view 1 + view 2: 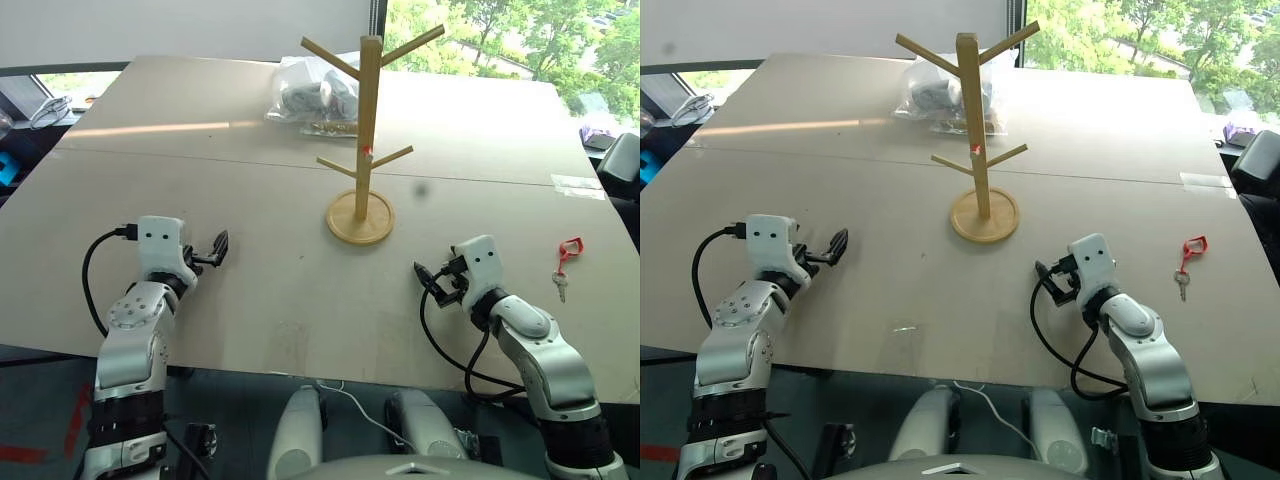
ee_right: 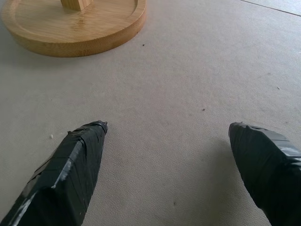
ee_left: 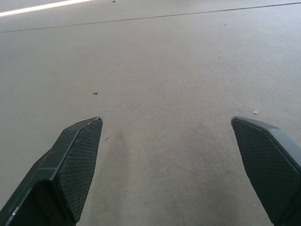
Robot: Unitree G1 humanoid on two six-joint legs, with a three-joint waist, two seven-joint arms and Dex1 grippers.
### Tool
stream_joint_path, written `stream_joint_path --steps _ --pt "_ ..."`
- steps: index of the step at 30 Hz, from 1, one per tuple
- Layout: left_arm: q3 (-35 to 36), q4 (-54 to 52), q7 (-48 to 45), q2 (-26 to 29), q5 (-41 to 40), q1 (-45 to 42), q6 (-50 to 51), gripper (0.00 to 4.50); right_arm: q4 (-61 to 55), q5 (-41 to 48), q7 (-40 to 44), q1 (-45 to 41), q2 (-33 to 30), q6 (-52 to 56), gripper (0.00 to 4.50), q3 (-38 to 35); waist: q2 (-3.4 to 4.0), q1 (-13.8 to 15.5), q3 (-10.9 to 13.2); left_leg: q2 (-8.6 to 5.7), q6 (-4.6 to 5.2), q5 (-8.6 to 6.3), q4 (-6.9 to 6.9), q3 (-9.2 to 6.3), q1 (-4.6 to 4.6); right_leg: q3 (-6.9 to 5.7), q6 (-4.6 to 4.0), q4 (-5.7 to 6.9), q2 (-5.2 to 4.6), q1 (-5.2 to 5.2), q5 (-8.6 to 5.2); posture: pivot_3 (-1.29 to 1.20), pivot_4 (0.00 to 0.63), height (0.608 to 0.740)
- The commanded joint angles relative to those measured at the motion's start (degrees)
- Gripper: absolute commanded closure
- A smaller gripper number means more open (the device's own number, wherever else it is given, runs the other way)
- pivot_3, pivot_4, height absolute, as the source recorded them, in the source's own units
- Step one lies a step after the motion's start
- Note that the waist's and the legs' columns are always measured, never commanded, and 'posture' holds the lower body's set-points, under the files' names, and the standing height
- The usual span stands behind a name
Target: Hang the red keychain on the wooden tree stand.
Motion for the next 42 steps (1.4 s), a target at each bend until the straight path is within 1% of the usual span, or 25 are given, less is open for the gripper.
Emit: stream_joint_path --steps 1,4,7,9,12,13,19,24,28,36,42 --pt "-0.8 -6.0 -5.8 3.3 -3.0 -0.3 2.1 0.00 -7.0 -1.0 -1.9 1.5 -1.4 1.1 0.08 -3.3 0.00 0.0 0.0 0.00 0.00 0.00 0.00 0.00 0.00 0.00 0.00 0.00 0.00 0.00 0.00 0.00 0.150 0.740" --pt "-5.9 -14.7 -18.7 9.2 -11.0 -2.7 9.3 0.00 -16.9 -2.3 -5.3 5.6 -2.9 4.8 0.08 -10.3 0.00 0.9 0.0 -0.02 -0.01 0.00 0.00 -0.13 -0.16 -0.16 -0.01 -0.07 -0.02 -0.03 -0.01 0.00 0.150 0.740" --pt "-9.8 -19.7 -24.6 11.9 -16.0 -5.5 14.0 0.00 -21.9 -2.7 -7.3 8.6 -2.8 7.6 0.08 -14.3 -0.02 1.4 0.0 -0.10 -0.01 0.00 0.01 -0.08 -0.07 -0.12 0.00 -0.08 -0.12 0.07 -0.01 0.00 0.150 0.740" --pt "-12.5 -22.1 -27.8 12.9 -18.0 -7.5 15.9 0.00 -24.1 -3.1 -8.1 10.3 -2.8 8.7 0.08 -16.0 0.04 1.1 -0.1 -0.10 -0.01 0.00 0.01 -0.06 0.04 -0.10 0.00 -0.08 -0.10 0.15 -0.02 0.00 0.150 0.740" --pt "-19.8 -24.4 -34.5 12.3 -20.7 -14.2 17.4 0.00 -23.5 -4.8 -11.2 11.5 -1.8 10.5 0.08 -20.2 0.05 0.6 -0.1 -0.09 0.00 0.00 0.00 -0.07 0.08 -0.05 0.00 -0.02 -0.04 0.16 -0.02 0.00 0.150 0.740" --pt "-21.2 -24.5 -35.6 12.0 -21.0 -15.6 17.6 0.00 -23.0 -4.9 -11.7 11.4 -1.7 11.0 0.08 -21.0 0.05 0.5 -0.1 -0.09 0.00 0.00 0.01 -0.10 0.05 -0.08 0.00 -0.02 -0.03 0.14 -0.02 0.00 0.150 0.740" --pt "-28.3 -19.2 -42.0 8.1 -18.0 -23.4 12.8 0.00 -14.1 -2.5 -12.8 7.5 -0.4 12.7 0.08 -27.4 0.09 -0.2 -0.1 -0.10 0.01 0.00 0.06 -0.06 0.07 0.00 0.00 -0.01 0.01 0.15 -0.02 0.00 0.150 0.740" --pt "-31.1 -13.4 -44.9 4.7 -14.9 -27.6 8.0 0.00 -6.5 0.0 -12.7 3.2 0.2 13.3 0.08 -29.7 0.10 -0.1 -0.1 -0.10 0.01 0.00 0.07 -0.05 0.03 0.00 0.00 -0.03 0.01 0.14 -0.02 0.00 0.150 0.740" --pt "-31.1 -10.7 -45.7 2.9 -13.7 -29.3 6.4 0.00 -1.8 1.6 -12.5 -1.0 -0.6 13.6 0.08 -30.2 0.15 -0.2 -0.1 -0.10 0.02 0.00 0.07 -0.04 0.03 0.02 0.00 -0.03 0.01 0.14 -0.02 0.00 0.150 0.740" --pt "-30.4 -11.4 -46.5 3.3 -13.4 -28.4 6.4 0.00 3.3 2.5 -15.6 -5.9 0.1 15.1 0.08 -31.7 0.17 0.0 -0.1 -0.11 0.02 0.00 0.07 -0.05 -0.01 0.02 0.00 -0.05 0.00 0.12 -0.02 0.00 0.150 0.740" --pt "-29.7 -12.4 -46.6 4.2 -13.9 -28.3 7.3 0.00 4.9 3.1 -18.1 -7.1 0.8 16.6 0.08 -32.7 0.18 -0.1 -0.1 -0.11 0.02 0.00 0.07 -0.05 0.00 0.02 0.00 -0.04 0.00 0.12 -0.02 0.00 0.150 0.740"
